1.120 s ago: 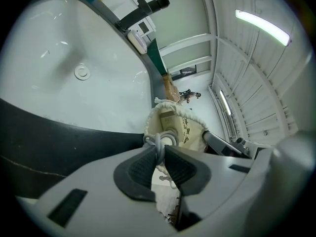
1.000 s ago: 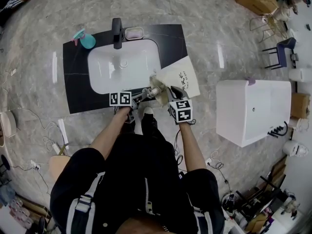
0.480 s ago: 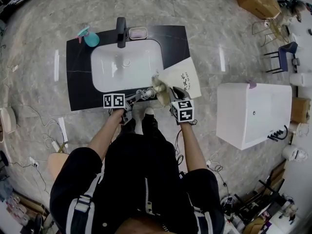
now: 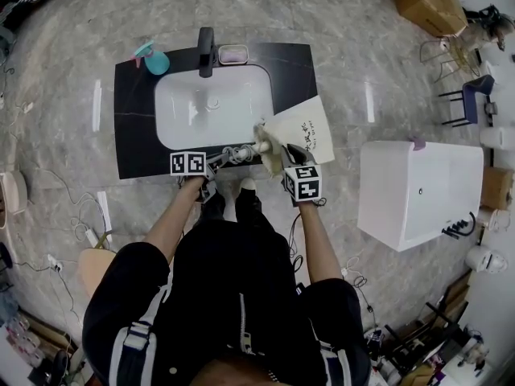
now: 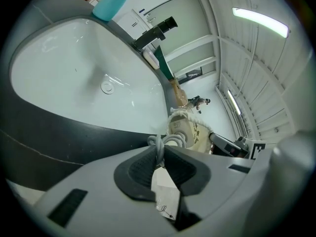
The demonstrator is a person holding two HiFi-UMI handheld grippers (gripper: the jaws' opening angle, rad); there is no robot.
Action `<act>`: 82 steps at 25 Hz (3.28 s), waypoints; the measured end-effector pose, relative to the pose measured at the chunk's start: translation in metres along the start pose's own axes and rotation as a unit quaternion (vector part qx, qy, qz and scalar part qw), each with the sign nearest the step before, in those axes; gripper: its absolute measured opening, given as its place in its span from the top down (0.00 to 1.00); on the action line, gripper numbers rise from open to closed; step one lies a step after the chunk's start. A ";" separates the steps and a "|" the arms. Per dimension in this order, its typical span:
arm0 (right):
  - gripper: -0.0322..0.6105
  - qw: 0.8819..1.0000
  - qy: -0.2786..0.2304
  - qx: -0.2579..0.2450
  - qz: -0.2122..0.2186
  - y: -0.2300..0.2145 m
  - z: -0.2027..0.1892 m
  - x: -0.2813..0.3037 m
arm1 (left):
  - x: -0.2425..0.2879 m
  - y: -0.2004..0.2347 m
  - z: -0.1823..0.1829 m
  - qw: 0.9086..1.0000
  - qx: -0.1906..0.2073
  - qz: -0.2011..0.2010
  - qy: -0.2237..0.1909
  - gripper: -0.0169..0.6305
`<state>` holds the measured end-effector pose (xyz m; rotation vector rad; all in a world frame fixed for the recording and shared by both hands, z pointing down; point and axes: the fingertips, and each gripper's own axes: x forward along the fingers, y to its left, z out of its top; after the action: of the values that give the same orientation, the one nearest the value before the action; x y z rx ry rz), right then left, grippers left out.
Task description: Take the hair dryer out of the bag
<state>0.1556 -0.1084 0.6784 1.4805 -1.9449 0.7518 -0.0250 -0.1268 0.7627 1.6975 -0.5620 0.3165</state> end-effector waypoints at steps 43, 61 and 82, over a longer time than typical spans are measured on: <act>0.86 0.998 -0.019 0.014 0.057 -0.006 -0.002 -0.004 | 0.063 -0.093 -0.009 0.770 0.617 0.064 0.149 0.51; 0.85 0.997 -0.022 0.031 0.069 -0.010 -0.004 -0.005 | 0.112 -0.065 -0.037 0.722 0.633 0.104 0.259 0.51; 0.85 0.996 -0.022 0.046 0.067 -0.017 -0.007 -0.009 | 0.135 -0.046 -0.046 0.704 0.622 0.121 0.319 0.51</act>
<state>0.1752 -0.1010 0.6780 1.4421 -2.0841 0.8860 0.1174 -0.1016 0.8012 2.5444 0.0636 1.7156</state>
